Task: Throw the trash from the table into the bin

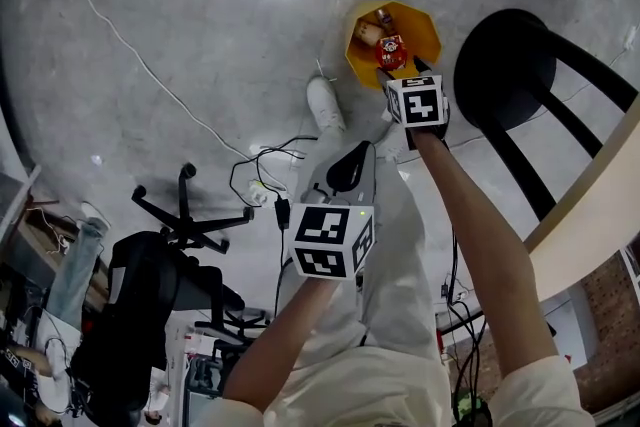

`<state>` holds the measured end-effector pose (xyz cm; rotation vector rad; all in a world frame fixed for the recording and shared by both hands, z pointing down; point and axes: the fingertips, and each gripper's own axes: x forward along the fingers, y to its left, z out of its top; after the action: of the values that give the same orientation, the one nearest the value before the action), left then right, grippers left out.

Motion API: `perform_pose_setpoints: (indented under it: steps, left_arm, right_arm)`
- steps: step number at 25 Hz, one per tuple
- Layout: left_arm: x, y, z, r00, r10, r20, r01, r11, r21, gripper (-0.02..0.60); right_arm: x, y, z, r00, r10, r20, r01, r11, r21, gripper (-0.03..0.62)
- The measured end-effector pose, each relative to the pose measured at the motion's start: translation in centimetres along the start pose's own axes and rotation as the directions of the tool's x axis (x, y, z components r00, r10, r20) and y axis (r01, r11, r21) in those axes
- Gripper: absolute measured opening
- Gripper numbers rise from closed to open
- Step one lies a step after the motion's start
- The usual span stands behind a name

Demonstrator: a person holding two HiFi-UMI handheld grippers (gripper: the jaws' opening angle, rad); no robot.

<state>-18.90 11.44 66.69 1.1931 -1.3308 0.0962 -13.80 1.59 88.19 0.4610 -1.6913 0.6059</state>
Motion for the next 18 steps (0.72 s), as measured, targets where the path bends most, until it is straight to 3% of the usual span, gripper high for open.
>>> perform_pose_setpoints:
  steps: [3, 8, 12, 16, 18]
  left_arm:
    - [-0.3, 0.0, 0.5, 1.000, 0.005, 0.002, -0.005, 1.000, 0.004, 0.006]
    - [-0.6, -0.7, 1.4, 1.000, 0.005, 0.027, -0.005, 1.000, 0.016, 0.006]
    - [-1.5, -2.4, 1.5, 0.999, -0.005, 0.044, 0.004, 1.000, 0.028, 0.006]
    - [-2.7, -4.8, 1.5, 0.997, -0.014, 0.073, 0.010, 0.999, 0.051, 0.006]
    - [-3.5, -6.0, 1.6, 0.996, -0.014, 0.090, 0.009, 0.998, 0.058, 0.006]
  right_arm:
    - [0.1, -0.6, 0.2, 1.000, -0.007, -0.014, 0.007, 1.000, 0.001, 0.379]
    - [-1.8, -1.3, 1.0, 1.000, -0.020, 0.022, 0.020, 1.000, 0.019, 0.350]
    - [-5.7, -0.7, 1.5, 0.996, -0.013, 0.091, 0.007, 0.998, 0.066, 0.265]
    - [-10.4, 0.4, 1.7, 0.982, 0.046, 0.183, -0.075, 0.985, 0.157, 0.196]
    - [-13.1, 1.2, 1.8, 0.971, 0.066, 0.230, -0.101, 0.984, 0.143, 0.153]
